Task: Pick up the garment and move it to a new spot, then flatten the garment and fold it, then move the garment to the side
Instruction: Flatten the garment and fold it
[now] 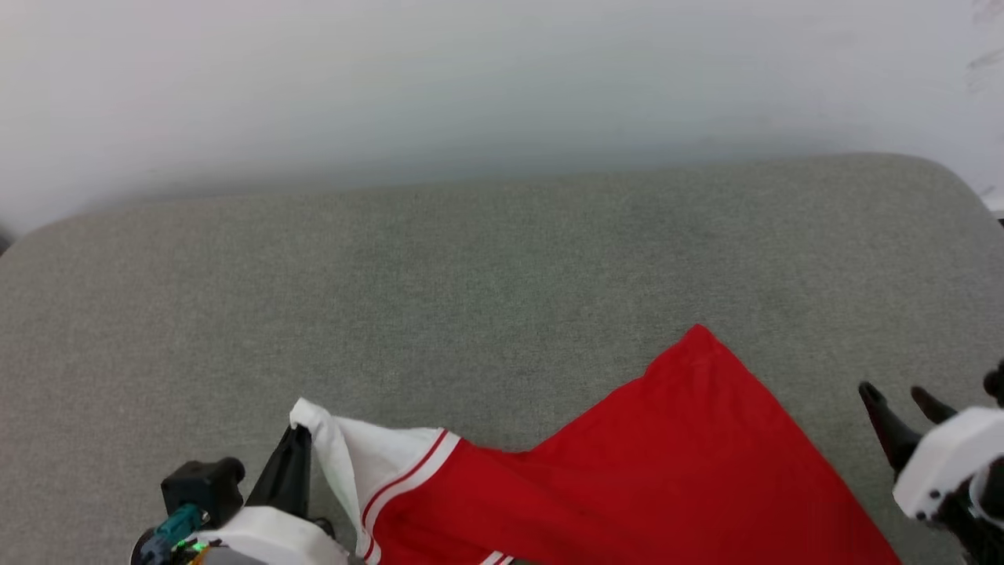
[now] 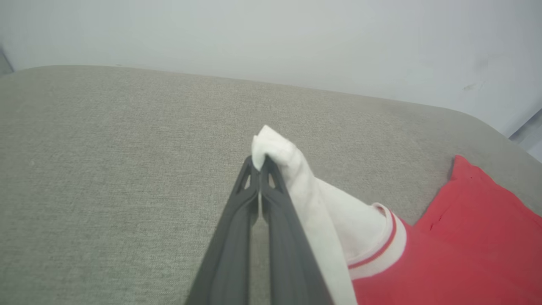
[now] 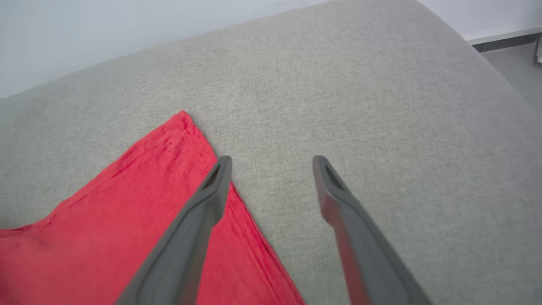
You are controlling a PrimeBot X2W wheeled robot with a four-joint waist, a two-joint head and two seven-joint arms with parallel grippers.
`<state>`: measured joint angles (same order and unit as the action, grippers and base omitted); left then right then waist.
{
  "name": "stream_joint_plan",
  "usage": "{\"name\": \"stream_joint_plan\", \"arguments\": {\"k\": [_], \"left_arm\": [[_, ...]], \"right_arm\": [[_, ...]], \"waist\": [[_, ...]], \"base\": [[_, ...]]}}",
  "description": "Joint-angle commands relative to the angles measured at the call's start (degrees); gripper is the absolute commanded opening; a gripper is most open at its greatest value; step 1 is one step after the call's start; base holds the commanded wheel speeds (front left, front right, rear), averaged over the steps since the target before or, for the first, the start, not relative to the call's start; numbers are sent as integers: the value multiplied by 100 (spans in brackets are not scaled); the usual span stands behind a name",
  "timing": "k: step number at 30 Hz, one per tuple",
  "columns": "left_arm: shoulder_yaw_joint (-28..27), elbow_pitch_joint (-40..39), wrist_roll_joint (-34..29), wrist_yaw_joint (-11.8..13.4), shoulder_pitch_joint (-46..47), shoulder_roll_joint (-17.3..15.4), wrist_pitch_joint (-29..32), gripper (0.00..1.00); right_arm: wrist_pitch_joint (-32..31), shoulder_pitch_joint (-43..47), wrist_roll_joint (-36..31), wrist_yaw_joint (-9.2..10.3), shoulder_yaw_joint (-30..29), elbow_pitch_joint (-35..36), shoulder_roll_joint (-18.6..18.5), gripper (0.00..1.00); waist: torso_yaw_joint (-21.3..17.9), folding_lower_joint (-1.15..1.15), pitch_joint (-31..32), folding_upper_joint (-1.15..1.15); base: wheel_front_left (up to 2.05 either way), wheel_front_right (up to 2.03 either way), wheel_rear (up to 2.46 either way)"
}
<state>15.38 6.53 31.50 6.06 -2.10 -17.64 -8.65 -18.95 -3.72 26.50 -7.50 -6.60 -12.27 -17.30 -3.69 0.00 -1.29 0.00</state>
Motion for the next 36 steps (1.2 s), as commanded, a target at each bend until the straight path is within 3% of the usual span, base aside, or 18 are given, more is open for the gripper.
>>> {"name": "stream_joint_plan", "arguments": {"k": [1, 6, 12, 23, 24, 25, 27, 36], "left_arm": [[24, -98, -50, -2, 180, 4, 8, 0], [158, -199, -132, -133, 644, 40, 6, 0], [358, -160, -219, -316, 1230, 172, -85, 0], [542, 140, -273, -555, 1886, 427, -350, 0], [544, 181, -266, -567, 1902, 436, -369, 0], [540, 216, -257, -577, 1910, 445, -384, 0], [533, 278, -243, -587, 1914, 455, -422, 0], [501, 533, -171, -574, 1769, 391, -454, 0]], "right_arm": [[-176, -363, 126, 2, 173, 26, -27, 100], [-1386, -1215, 153, 2, 619, -64, -184, 100], [-2938, -2032, -45, 2, 583, -108, -136, 100], [-3786, -2632, -347, 2, 702, -793, 61, 100], [-3830, -2593, -329, 1, 728, -883, 98, 96], [-3858, -2563, -292, 1, 751, -950, 125, 49], [-3928, -2518, -234, 1, 837, -1040, 140, 0], [-3566, -2592, -57, 1, 1110, -921, -145, 0]], "waist": [[135, 0, -336, 0], [397, 0, -873, 0], [706, 0, -1453, 0], [1017, 0, -2036, 0], [1026, 0, -2032, 0], [1032, 0, -2024, 0], [1030, 0, -2004, 0], [913, 0, -1536, 0]], "base": [[0, 0, 0], [0, 0, 0], [0, 0, 0], [0, 0, 0], [0, 0, 0], [0, 0, 0], [0, 0, 0], [0, 0, 0]]}}
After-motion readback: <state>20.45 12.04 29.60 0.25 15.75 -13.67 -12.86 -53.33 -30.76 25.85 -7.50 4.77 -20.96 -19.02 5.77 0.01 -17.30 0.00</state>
